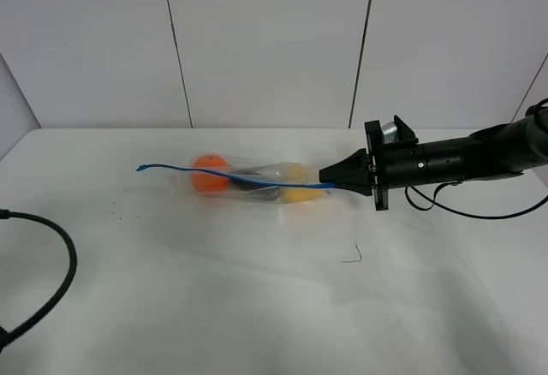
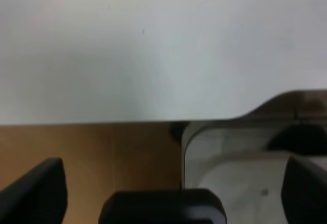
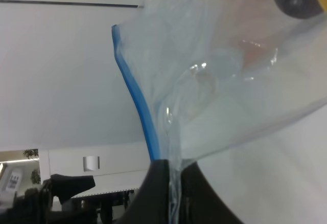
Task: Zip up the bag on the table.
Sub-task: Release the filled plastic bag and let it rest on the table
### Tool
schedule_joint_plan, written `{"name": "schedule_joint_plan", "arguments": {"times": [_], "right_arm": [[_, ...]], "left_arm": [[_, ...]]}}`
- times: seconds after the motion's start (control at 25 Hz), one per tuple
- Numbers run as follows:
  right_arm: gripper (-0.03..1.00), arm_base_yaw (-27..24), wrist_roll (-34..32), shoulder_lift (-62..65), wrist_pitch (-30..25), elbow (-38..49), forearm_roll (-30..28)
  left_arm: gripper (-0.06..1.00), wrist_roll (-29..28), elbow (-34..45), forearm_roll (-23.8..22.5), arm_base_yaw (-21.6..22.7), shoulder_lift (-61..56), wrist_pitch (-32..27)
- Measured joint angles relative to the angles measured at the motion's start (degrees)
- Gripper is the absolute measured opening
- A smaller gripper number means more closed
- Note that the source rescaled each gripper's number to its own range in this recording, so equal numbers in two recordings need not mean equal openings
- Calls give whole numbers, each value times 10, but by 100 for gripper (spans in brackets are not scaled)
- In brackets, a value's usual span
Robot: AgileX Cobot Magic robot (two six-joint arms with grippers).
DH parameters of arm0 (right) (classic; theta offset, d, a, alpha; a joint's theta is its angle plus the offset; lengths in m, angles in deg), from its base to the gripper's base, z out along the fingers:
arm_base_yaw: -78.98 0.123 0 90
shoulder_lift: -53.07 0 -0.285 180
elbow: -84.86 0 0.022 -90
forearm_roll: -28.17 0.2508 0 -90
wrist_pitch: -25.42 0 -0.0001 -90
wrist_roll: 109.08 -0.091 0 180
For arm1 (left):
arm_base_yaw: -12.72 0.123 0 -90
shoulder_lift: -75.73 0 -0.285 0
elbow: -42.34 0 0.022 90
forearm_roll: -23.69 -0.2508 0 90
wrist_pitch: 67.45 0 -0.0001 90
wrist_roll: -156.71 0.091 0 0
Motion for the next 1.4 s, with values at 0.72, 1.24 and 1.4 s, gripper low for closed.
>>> {"name": "schedule_joint_plan", "arguments": {"times": [0.72, 1.24, 1.4], "right_arm": [[3, 0, -9, 0, 0, 0, -9], [82, 0, -59, 0, 8, 0, -39], [85, 0, -109, 0, 30, -17, -114]], "left_arm": [[100, 0, 6, 1, 0, -276, 10], [100, 0, 6, 1, 0, -413, 8], [100, 0, 6, 2, 0, -413, 8]]}}
